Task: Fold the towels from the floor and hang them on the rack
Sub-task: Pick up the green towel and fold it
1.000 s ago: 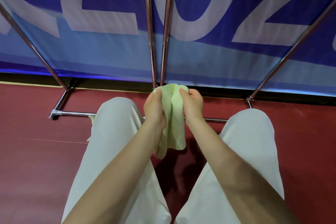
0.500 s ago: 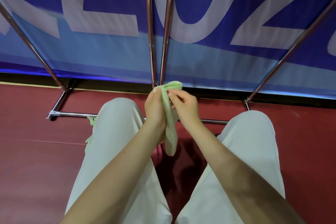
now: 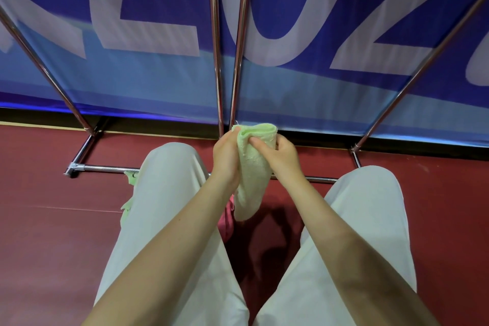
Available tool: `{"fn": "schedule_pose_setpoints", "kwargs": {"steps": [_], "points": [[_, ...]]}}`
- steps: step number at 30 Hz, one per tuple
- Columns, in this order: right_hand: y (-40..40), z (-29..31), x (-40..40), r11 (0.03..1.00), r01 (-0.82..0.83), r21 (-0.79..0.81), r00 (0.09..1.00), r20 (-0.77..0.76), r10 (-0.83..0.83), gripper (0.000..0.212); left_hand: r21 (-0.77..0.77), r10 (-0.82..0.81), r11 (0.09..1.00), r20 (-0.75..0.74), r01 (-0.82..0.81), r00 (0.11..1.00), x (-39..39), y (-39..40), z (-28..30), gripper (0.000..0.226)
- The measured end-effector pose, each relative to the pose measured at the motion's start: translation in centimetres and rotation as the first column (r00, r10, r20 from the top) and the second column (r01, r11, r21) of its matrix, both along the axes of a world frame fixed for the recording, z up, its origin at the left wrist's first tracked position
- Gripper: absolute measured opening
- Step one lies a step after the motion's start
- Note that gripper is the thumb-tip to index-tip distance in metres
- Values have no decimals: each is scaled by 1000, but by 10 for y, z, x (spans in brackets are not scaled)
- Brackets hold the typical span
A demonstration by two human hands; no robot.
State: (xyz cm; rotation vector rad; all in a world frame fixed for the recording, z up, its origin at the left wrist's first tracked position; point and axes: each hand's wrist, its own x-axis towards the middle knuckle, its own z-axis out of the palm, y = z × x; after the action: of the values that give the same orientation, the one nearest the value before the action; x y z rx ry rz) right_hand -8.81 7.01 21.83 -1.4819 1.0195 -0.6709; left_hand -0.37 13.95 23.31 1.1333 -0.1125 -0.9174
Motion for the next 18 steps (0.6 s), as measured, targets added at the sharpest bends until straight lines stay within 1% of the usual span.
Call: {"fn": "schedule_pose_setpoints", "kwargs": {"steps": [2,4,7,8,10,12,13,15,18], "points": [[-1,-4,0,999,9,-44,999,-32,-11,18,26,-17,1000,36,16,999,-1,0,0,7],[-2,-8,0,996,41,-77,999,-29,-43,16,55,-49,997,63,45,997,-4,-1,-2,15],[-4,-9,-2,995,84,-55,996,14,-83,15,96,-112,990,83,104,990,-9,-1,-2,36],[-5,-8,-2,995,94,-45,995,26,-93,14,88,-137,988,93,129,986,-10,-1,-1,39],[-5,-7,-3,993,110,-35,993,46,-108,11,63,-176,984,174,167,969,-13,0,-1,31],[-5,-7,-4,994,107,-4,992,63,-107,15,81,-187,982,312,171,931,-15,2,-1,20],[-5,-7,-4,995,102,24,992,69,-103,17,94,-182,983,355,159,917,-15,3,-2,18],[-3,-7,-4,994,82,70,992,89,-88,18,109,-152,987,370,119,917,-14,5,-1,18],[1,-5,-6,995,22,95,986,163,-38,16,82,-111,993,340,88,934,-8,7,1,20]]}}
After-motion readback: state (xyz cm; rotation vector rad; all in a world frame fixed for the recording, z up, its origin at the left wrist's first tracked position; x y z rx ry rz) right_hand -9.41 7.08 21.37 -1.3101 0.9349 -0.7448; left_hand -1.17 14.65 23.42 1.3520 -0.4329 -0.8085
